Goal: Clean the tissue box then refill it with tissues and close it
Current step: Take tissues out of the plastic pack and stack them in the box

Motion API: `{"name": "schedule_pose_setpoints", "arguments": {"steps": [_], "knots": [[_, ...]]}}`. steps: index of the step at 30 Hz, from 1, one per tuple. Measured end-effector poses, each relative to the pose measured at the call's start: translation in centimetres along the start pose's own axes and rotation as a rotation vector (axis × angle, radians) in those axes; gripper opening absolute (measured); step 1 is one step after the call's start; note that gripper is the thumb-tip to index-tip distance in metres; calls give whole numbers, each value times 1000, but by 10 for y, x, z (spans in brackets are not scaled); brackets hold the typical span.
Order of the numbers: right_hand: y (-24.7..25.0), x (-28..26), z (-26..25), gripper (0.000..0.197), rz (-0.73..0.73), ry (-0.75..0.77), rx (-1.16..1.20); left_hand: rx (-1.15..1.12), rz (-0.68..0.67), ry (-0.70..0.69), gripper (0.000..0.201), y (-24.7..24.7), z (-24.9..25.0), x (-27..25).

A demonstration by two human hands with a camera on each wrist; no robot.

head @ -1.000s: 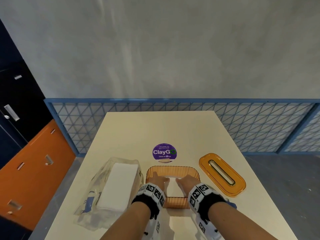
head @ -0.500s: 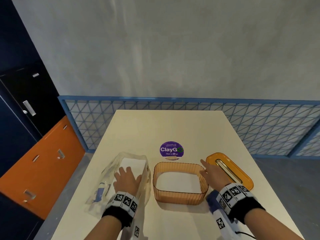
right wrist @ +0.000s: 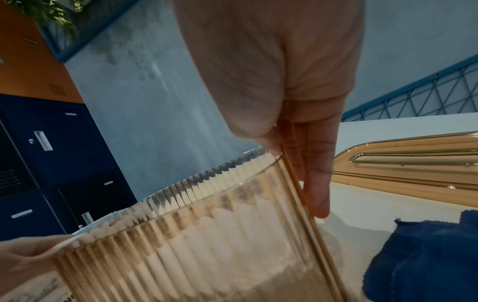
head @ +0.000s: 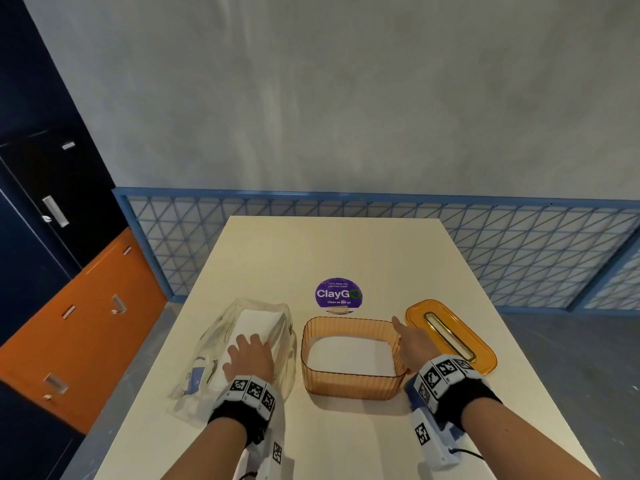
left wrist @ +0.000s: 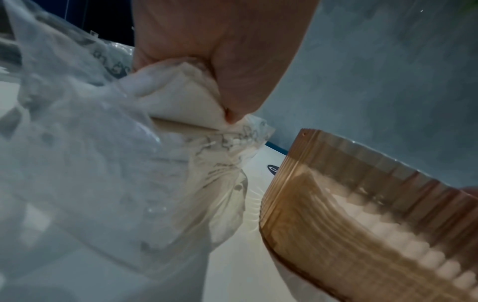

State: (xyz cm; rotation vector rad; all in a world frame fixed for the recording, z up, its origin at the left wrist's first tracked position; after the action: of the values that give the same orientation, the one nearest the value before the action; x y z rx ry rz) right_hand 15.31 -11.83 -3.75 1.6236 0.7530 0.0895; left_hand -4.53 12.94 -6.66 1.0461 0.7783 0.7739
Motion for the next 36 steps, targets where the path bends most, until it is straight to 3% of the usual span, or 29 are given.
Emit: {"name": "schedule_pose_setpoints", "arguments": {"steps": [12,19,21,24,26,29,32,36], "knots": [[0,-2,-4,68,-50,-10,-48,181,-120,-1,37,-4,13,2],[1,0,-4,61,-102,-7,-46,217,-8,-144,27,38,30,-2],[18,-4,-15,51,-26,43,-33,196,62,-171,27,67,36,-11],[59,-19,-54,46,110,162,210,40,216,-279,24,108,53,-34],[64,-24,-81,52,-34,164,625,-101,298,-385,28,124,69,-53],[58,-34,-118,64,-384,107,1155,-240,424,-637,40,136,95,-88],[70,-45,-133,49,-475,137,1285,-217,442,-898,42,121,113,-111],[76,-46,-122,24,-422,134,1178,-273,416,-925,46,107,110,-115]]}}
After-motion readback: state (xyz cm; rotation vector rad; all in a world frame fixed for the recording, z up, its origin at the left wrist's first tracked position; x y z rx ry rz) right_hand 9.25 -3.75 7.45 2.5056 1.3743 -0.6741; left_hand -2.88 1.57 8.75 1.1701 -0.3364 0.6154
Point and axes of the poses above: each hand's wrist, its own x-axis towards the middle knuckle, its own y-axis out of the back of the hand, z = x × y, the point moved 9 cm from there along x, towards the middle knuckle, and after that the axes turned 3 degrees about -x, right-handed, at the moved point
